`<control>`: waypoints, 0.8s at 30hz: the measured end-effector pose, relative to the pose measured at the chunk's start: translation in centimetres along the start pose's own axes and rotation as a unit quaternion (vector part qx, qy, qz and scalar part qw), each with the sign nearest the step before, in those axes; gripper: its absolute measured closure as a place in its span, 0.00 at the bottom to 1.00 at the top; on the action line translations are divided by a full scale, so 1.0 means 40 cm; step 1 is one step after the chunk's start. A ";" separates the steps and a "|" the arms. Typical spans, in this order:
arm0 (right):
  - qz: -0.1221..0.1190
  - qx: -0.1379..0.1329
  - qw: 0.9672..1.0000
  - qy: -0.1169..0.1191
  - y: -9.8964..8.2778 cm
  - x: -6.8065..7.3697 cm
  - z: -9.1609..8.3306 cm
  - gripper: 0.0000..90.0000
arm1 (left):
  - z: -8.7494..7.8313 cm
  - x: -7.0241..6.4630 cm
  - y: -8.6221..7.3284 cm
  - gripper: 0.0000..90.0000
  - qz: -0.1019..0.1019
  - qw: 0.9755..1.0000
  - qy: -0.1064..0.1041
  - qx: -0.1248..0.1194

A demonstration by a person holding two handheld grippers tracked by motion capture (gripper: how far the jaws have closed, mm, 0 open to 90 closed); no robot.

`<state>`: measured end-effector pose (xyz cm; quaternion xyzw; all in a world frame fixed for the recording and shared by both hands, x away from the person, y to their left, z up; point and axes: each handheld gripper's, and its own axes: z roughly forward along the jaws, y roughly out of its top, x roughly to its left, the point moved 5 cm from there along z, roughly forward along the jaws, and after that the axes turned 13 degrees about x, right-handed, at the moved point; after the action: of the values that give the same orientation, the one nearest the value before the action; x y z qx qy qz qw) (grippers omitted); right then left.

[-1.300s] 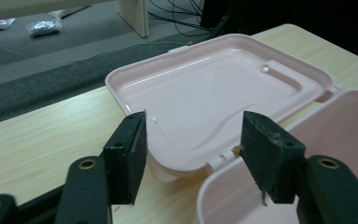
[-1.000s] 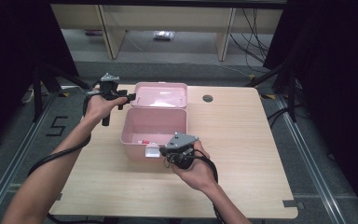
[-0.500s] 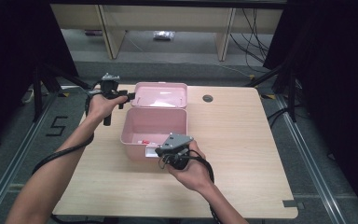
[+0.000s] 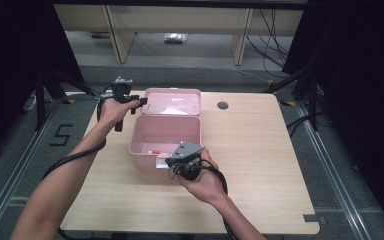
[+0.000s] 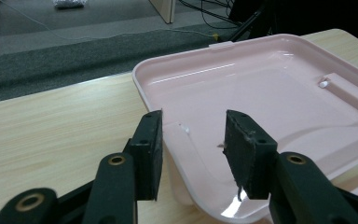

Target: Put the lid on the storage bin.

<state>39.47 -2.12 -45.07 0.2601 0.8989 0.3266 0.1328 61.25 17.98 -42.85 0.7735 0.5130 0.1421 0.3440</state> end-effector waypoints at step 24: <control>-0.029 0.018 0.999 -0.011 0.014 0.011 0.039 1.00 | 0.055 0.037 0.047 0.65 -0.001 1.000 0.023 0.015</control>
<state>39.97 -0.70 -45.91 0.2396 0.9102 0.3038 0.1477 64.45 18.02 -43.36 0.7743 0.5240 0.1521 0.3205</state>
